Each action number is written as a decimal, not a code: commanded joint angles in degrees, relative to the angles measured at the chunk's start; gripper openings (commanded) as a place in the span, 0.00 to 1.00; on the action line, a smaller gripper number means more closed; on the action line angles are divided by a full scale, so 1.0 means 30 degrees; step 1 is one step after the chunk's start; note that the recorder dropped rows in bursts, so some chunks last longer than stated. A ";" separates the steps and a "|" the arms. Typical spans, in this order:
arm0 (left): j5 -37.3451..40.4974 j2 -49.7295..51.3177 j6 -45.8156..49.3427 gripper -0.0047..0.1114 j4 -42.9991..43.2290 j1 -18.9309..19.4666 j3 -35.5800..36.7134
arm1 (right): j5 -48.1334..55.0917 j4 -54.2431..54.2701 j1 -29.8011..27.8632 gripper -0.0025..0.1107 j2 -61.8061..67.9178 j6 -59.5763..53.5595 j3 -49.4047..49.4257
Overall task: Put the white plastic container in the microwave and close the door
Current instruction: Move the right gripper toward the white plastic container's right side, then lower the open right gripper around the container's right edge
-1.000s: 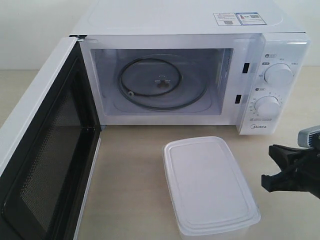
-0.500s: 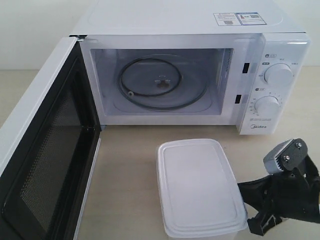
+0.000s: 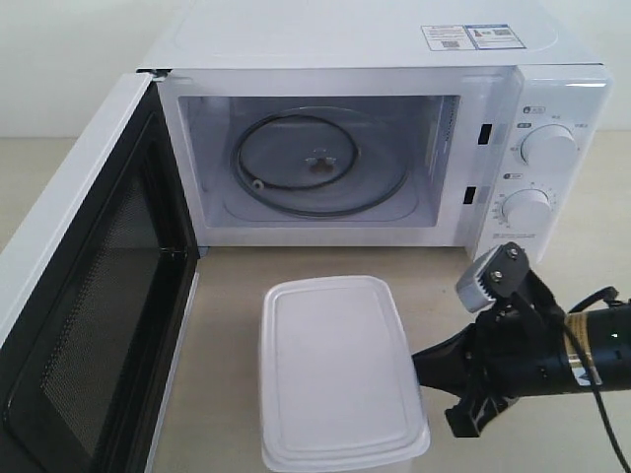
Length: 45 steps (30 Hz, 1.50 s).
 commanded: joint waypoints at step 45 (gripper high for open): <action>-0.0064 -0.0051 -0.0140 0.08 0.0014 0.0037 0.0049 | -0.7869 -0.5761 -0.5421 0.02 0.1611 1.3431 -0.0799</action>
